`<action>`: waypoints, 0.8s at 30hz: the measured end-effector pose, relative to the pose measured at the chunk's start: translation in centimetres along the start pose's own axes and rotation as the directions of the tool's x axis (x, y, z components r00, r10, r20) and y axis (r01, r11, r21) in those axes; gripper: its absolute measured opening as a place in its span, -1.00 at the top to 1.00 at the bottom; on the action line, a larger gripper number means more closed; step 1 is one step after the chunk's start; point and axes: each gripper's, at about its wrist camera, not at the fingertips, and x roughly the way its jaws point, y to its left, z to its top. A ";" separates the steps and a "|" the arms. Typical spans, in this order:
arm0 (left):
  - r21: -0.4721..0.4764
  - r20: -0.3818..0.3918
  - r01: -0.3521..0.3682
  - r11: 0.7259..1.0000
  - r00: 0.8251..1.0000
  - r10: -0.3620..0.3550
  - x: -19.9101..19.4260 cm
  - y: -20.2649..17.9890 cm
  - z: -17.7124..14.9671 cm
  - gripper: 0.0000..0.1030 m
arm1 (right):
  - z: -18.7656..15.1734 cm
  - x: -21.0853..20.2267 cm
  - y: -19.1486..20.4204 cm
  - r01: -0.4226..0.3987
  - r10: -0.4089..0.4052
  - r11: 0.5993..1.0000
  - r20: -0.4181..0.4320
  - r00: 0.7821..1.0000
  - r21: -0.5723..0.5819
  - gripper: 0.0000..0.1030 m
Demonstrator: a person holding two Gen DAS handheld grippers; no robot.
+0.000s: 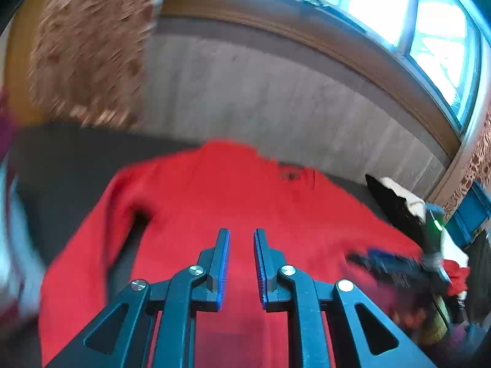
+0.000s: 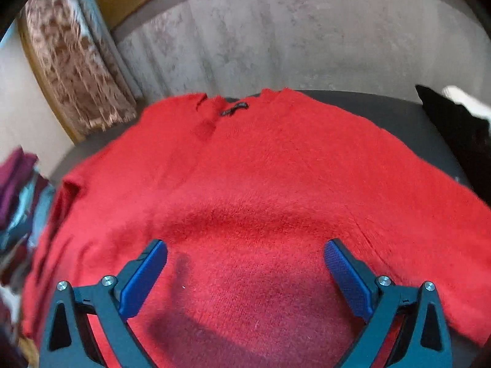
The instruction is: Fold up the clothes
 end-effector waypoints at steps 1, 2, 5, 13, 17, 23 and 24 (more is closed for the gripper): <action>0.034 -0.002 -0.001 0.999 1.000 0.001 2.1 0.0 1.4 0.71 | -0.1 -0.1 -0.3 -0.012 0.012 1.000 0.009 1.000 0.015 -1.00; 0.054 -0.011 -0.013 0.998 1.000 0.014 3.6 0.2 2.0 0.71 | -0.1 -0.3 -0.5 -0.024 0.023 0.999 0.019 1.000 0.030 -1.00; 0.092 -0.068 -0.059 0.994 0.996 0.065 8.8 0.4 2.7 0.71 | -0.6 -1.1 -1.4 -0.032 0.028 0.997 0.053 0.998 0.064 -1.00; -0.133 -0.164 -0.148 0.980 0.979 0.125 12.4 6.7 0.8 0.85 | 1.0 1.7 0.0 0.108 -0.109 0.994 -0.012 0.994 -0.016 -1.00; -0.130 -0.158 -0.244 0.961 0.962 0.222 12.4 7.8 1.0 0.89 | 2.7 4.1 1.8 0.173 -0.179 0.976 -0.040 0.983 -0.135 -1.00; -0.048 -0.160 -0.365 0.930 0.922 0.354 12.2 7.9 1.2 0.88 | 3.2 4.6 2.4 0.153 -0.164 0.972 -0.055 0.985 -0.177 -1.00; -0.035 -0.158 -0.376 0.926 0.917 0.366 11.9 7.9 0.9 0.88 | 2.9 4.3 2.4 0.140 -0.152 0.975 -0.057 0.987 -0.171 -1.00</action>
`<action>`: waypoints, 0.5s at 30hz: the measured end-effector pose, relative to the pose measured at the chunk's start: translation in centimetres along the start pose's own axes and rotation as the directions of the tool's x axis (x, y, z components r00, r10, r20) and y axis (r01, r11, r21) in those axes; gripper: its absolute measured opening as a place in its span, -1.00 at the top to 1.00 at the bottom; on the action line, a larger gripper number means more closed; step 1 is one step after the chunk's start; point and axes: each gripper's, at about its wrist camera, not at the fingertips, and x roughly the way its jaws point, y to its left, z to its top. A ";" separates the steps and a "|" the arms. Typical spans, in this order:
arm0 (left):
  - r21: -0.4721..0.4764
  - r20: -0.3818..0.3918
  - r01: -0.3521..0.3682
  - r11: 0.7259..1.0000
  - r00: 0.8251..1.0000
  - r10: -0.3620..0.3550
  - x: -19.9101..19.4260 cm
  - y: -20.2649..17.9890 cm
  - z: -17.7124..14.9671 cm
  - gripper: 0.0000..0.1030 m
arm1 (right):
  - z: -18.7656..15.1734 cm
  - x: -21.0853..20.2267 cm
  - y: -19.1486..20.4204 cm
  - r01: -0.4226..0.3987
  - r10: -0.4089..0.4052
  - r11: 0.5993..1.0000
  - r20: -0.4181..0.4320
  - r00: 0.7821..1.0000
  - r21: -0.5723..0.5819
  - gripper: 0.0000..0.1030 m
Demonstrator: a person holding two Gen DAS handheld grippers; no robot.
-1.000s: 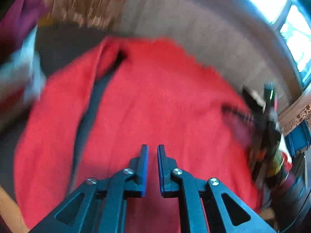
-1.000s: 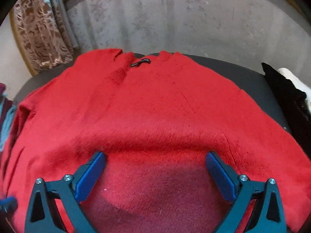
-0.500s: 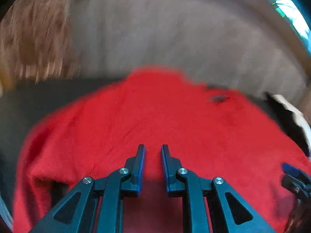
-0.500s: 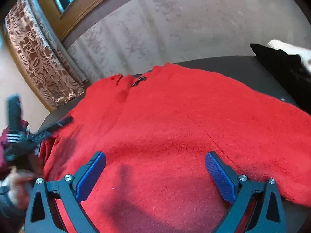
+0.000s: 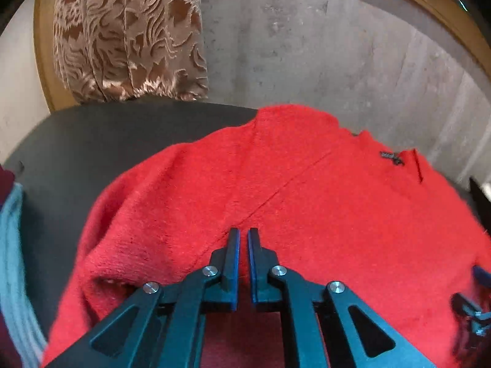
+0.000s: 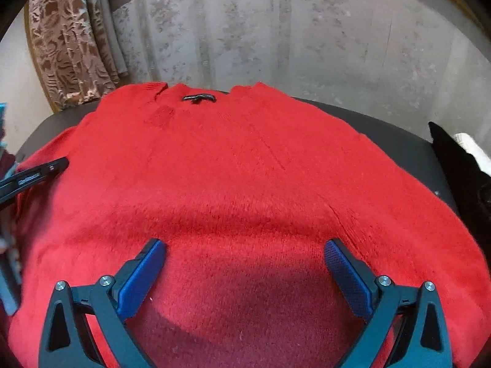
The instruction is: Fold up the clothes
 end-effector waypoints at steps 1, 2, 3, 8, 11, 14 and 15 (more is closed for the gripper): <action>0.011 0.002 -0.013 1.000 1.000 0.013 -0.2 0.1 -0.3 0.88 | -0.4 -0.3 0.0 -0.007 0.007 1.000 -0.002 1.000 0.003 -1.00; 0.023 0.005 -0.026 0.999 1.000 0.026 -0.5 0.3 -0.6 0.88 | -0.9 -0.8 0.1 -0.012 0.012 1.000 -0.002 1.000 0.000 -1.00; 0.023 0.002 -0.016 1.000 1.000 0.016 -0.1 0.6 0.0 0.88 | -1.5 -1.2 0.3 -0.017 0.017 1.000 0.003 1.000 -0.007 -1.00; 0.132 0.001 -0.063 0.989 0.998 0.064 -0.2 -0.6 0.8 0.90 | -3.2 -2.1 0.6 -0.012 0.012 1.000 0.013 1.000 0.004 -1.00; 0.144 0.040 -0.072 0.987 0.997 0.067 -2.6 -1.1 0.3 0.80 | -3.0 -2.0 0.7 -0.015 0.015 1.000 0.013 1.000 0.005 -1.00; 0.106 0.097 0.075 0.991 0.992 -0.086 -7.0 -2.5 -2.3 0.72 | -2.8 -1.9 0.2 -0.059 0.058 0.998 0.025 0.998 0.034 -1.00; 0.112 0.103 0.121 0.986 0.986 -0.133 -8.3 -3.2 -3.5 0.71 | -2.8 -2.1 0.0 -0.072 0.071 0.996 0.029 0.997 0.043 -1.00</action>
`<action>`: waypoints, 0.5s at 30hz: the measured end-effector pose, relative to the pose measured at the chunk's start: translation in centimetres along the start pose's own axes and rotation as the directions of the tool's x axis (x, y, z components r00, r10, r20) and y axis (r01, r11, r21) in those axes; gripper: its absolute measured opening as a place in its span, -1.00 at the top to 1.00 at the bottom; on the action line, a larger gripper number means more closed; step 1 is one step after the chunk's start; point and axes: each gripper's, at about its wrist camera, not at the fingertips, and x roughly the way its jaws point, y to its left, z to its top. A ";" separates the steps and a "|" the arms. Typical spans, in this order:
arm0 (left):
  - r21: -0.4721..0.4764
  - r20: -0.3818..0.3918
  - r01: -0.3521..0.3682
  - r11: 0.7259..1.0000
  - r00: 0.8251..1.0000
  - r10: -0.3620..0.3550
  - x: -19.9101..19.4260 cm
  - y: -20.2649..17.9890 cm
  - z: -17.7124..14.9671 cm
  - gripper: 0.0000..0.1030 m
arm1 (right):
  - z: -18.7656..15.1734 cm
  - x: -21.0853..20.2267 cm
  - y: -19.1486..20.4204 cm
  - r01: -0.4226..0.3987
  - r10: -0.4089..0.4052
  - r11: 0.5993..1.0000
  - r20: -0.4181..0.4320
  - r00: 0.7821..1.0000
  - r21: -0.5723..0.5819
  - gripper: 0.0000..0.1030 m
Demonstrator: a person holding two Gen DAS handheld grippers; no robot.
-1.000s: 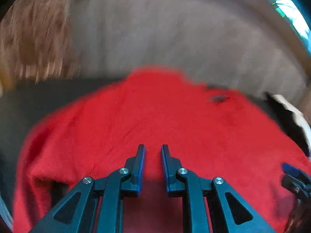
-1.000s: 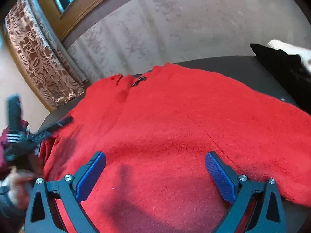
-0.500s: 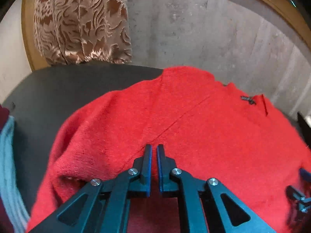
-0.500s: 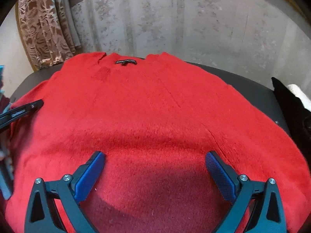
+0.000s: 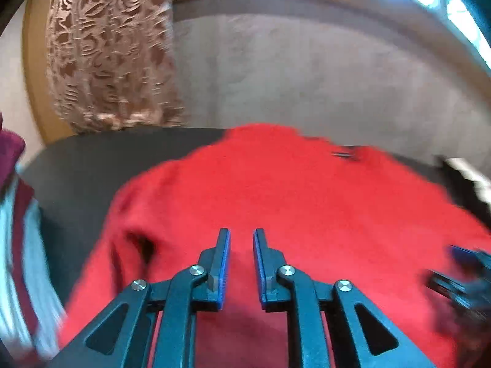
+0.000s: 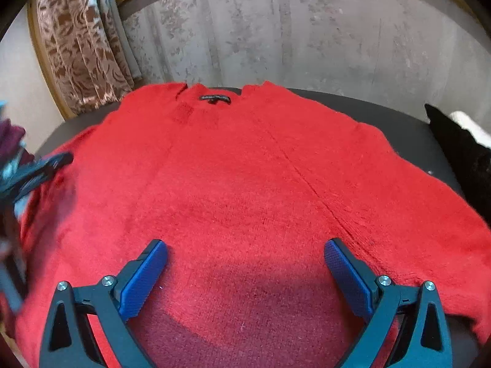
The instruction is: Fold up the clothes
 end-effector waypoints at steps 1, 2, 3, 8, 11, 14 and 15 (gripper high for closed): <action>0.001 0.011 0.046 0.999 0.999 -0.046 -1.2 -1.0 -0.9 0.70 | -0.1 -0.2 -0.2 -0.013 0.013 1.000 0.005 1.000 0.009 -1.00; 0.001 0.007 0.088 0.996 0.996 -0.088 -2.2 -2.1 -2.0 0.70 | -0.1 -0.4 -0.4 -0.024 0.024 1.000 0.010 1.000 0.017 -1.00; 0.000 -0.008 0.122 0.992 0.992 -0.122 -2.9 -3.1 -3.1 0.70 | -0.1 -0.5 -0.5 -0.036 0.035 0.999 0.015 0.999 0.026 -1.00; 0.042 -0.107 0.211 0.977 0.973 -0.205 -4.1 -5.5 -7.0 0.70 | -0.6 -3.5 -2.8 -0.027 0.013 0.992 0.111 0.994 0.127 -0.48; 0.012 -0.122 0.233 0.972 0.966 -0.230 -4.2 -4.4 -8.0 0.69 | -2.1 -7.5 -6.2 -0.007 -0.032 0.979 0.185 0.982 0.203 -0.47; 0.001 -0.115 0.257 0.966 0.960 -0.256 -4.5 -3.5 -8.6 0.69 | -5.1 -12.0 -10.7 0.057 -0.111 0.966 0.204 0.973 0.252 -0.48; 0.010 -0.114 0.261 0.965 0.959 -0.258 -4.5 -3.4 -8.8 0.69 | -6.4 -14.0 -12.4 0.093 -0.154 0.957 0.211 0.965 0.275 -0.48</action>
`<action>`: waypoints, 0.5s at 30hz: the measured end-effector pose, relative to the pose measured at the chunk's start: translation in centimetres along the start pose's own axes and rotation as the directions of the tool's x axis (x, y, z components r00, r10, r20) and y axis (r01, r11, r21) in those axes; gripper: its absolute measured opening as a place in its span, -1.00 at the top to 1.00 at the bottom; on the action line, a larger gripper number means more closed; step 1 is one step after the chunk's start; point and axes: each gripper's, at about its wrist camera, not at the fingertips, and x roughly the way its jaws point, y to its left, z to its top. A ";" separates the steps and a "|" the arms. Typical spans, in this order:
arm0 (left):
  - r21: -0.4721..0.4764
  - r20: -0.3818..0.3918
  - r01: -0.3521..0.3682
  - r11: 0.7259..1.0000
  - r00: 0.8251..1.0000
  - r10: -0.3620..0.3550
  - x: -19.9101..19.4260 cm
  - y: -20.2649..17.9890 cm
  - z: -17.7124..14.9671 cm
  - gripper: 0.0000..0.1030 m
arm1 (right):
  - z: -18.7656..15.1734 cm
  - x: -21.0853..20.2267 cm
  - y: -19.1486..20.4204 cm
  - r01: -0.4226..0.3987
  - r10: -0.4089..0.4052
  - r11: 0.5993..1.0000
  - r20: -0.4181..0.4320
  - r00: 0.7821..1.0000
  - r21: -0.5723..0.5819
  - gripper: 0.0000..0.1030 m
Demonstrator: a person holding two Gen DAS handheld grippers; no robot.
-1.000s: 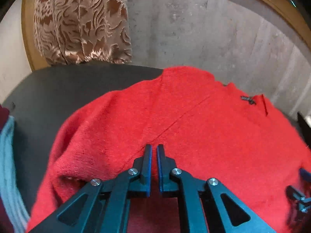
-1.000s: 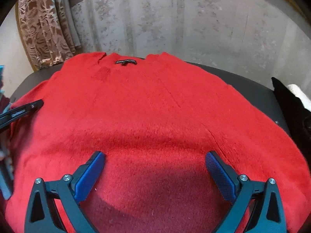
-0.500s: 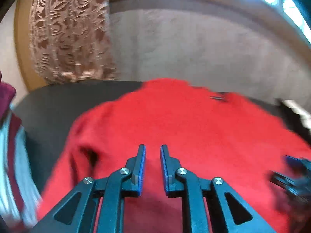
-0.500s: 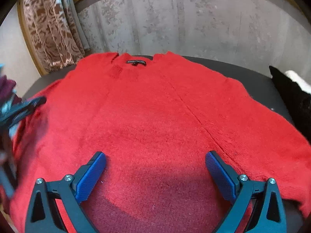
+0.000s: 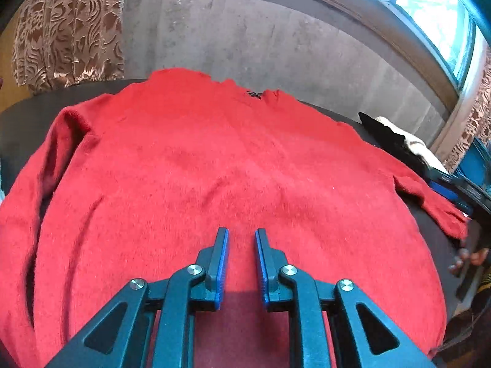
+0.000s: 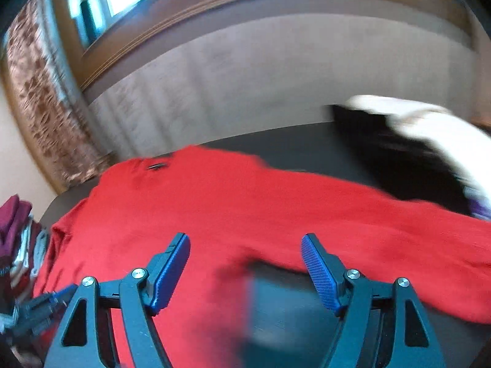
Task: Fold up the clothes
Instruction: 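Grasp the sweater sleeve cuff with the right gripper and lift it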
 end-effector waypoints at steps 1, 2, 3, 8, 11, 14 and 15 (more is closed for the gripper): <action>0.012 0.002 -0.001 1.000 1.000 0.001 0.0 0.1 -0.2 0.69 | -0.4 -2.1 -2.3 0.052 -0.053 0.998 0.027 0.998 0.016 -0.48; 0.024 0.004 -0.003 1.000 1.000 0.003 -0.1 0.1 -0.3 0.69 | -0.7 -4.3 -4.7 0.104 -0.106 0.994 0.053 0.993 0.034 -0.48; 0.029 0.006 -0.006 1.000 1.000 0.006 -0.2 -0.1 -0.6 0.69 | -1.1 -6.4 -7.0 0.155 -0.159 0.986 0.077 0.984 0.053 -0.50; 0.080 0.011 -0.022 0.997 1.000 0.021 -0.8 -0.3 -1.2 0.69 | -2.9 -13.9 -16.8 0.420 -0.432 0.898 0.076 0.899 0.133 -0.64; 0.096 0.020 -0.030 0.995 0.999 0.028 -1.3 -0.2 -1.6 0.69 | -3.2 -14.4 -19.9 0.477 -0.486 0.867 0.031 0.874 0.144 -0.70; 0.098 0.024 -0.037 0.994 0.999 0.035 -1.5 -0.2 -1.8 0.69 | -3.9 -13.6 -21.8 0.495 -0.497 0.855 -0.028 0.867 0.153 -0.70; 0.099 0.025 -0.040 0.994 0.999 0.038 -1.6 -0.2 -1.8 0.69 | -4.2 -13.3 -22.1 0.494 -0.493 0.855 -0.046 0.869 0.158 -0.70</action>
